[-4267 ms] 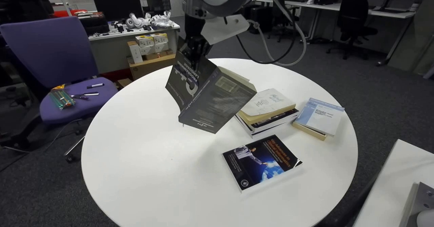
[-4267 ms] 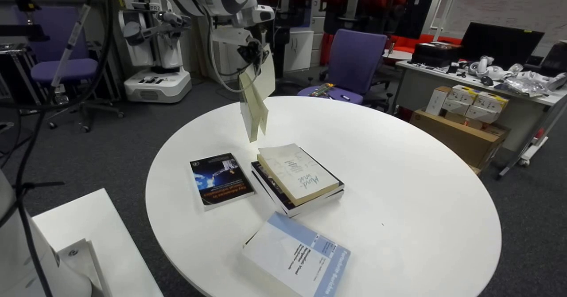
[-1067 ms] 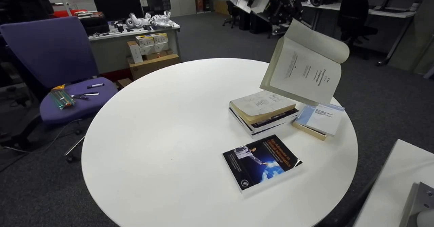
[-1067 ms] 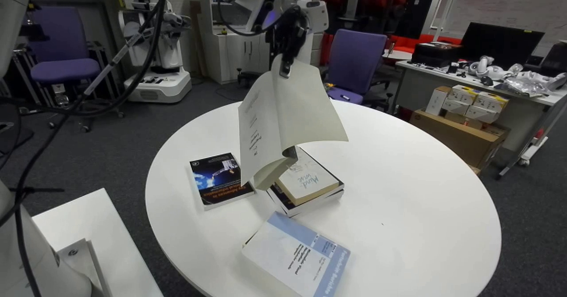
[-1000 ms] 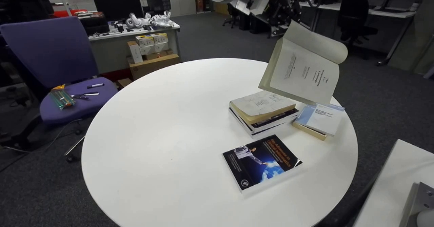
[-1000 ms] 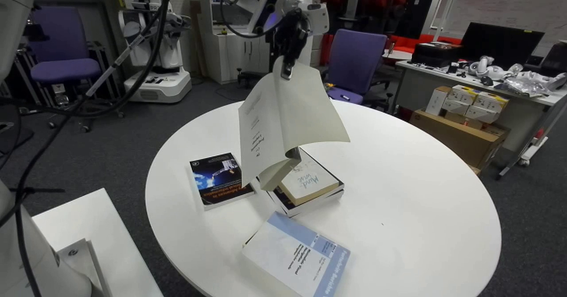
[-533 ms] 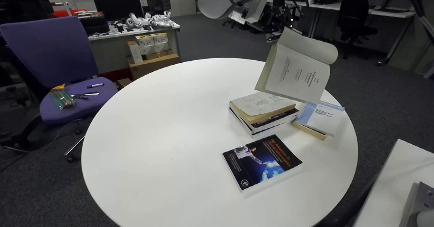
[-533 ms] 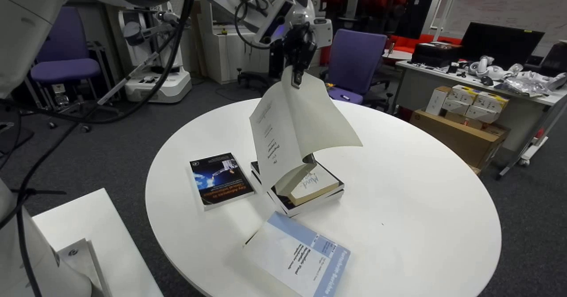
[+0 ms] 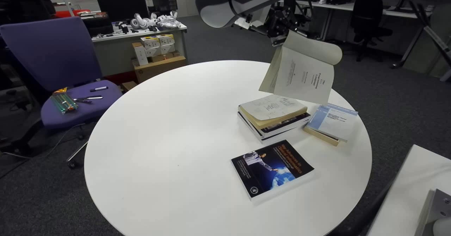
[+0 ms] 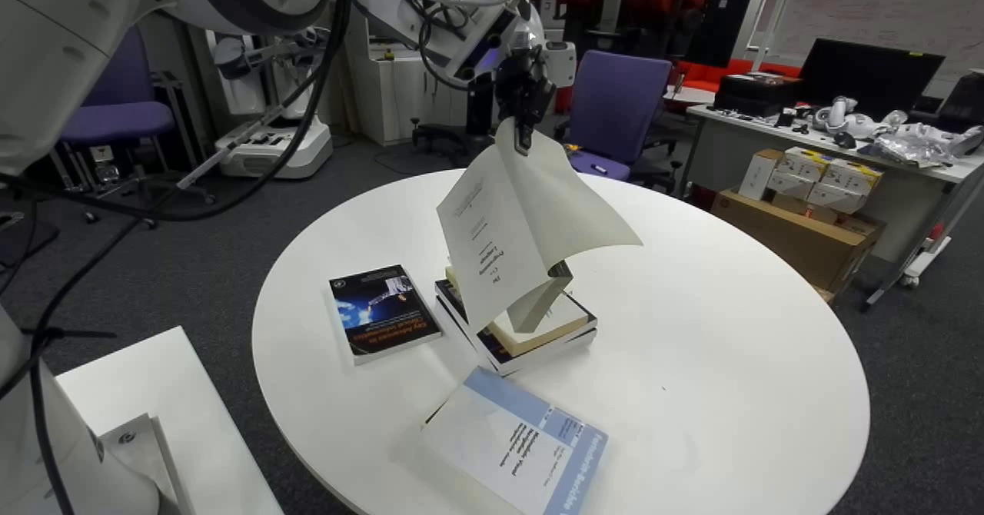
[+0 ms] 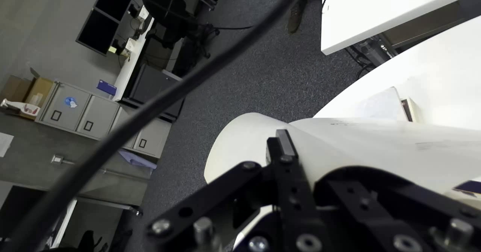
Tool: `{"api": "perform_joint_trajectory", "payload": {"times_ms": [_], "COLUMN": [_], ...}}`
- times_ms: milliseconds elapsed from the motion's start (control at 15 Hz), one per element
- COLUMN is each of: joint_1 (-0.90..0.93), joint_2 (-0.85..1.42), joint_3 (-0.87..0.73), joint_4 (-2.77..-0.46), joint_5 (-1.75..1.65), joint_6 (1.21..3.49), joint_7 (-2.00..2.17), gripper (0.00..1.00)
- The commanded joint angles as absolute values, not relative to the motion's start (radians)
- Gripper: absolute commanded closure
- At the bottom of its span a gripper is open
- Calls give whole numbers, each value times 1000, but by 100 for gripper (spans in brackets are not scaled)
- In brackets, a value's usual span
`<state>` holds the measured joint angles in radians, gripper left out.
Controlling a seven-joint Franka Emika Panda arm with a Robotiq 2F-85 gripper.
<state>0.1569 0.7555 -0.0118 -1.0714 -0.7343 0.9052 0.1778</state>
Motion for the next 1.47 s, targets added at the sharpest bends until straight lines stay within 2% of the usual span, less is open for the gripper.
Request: {"api": "perform_joint_trajectory", "payload": {"times_ms": [0, 1400], "joint_1": [199, 263], "joint_2": [775, 856], "joint_3": [-31, -23], "joint_4": [-1003, -973], "joint_5": [-795, -812], "joint_6": [827, 830], "joint_7": [81, -12], "gripper": [100, 100]}}
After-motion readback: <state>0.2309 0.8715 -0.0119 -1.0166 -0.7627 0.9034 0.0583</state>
